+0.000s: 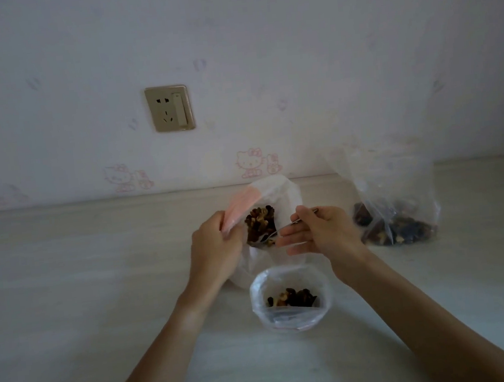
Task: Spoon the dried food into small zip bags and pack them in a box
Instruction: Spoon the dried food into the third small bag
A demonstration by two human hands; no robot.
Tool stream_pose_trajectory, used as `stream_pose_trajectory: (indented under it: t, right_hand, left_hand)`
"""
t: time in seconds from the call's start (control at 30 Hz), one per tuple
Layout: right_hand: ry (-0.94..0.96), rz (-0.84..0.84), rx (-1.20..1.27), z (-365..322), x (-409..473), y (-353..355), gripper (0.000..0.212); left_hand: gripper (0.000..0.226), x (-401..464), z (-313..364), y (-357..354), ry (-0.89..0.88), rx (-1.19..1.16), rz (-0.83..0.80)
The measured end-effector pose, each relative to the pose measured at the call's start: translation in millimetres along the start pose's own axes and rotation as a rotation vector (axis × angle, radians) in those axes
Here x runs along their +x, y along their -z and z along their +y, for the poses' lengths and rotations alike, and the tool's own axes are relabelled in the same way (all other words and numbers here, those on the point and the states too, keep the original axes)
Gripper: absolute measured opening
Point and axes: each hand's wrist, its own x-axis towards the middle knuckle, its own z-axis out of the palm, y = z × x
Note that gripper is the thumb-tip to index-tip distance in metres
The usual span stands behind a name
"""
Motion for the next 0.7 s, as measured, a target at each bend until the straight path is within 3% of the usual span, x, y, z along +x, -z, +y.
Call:
stream_pose_trajectory:
  t: [0.27, 0.7]
  right_hand:
    - [-0.039, 0.099, 0.113, 4, 2, 0, 0.032]
    - [0.130, 0.180, -0.056, 12, 1, -6, 0.029]
  left_hand:
    - [0.021, -1, 7, 2, -0.043, -0.084, 0.014]
    - [0.018, 0, -2, 2, 0.034, 0.020, -0.022]
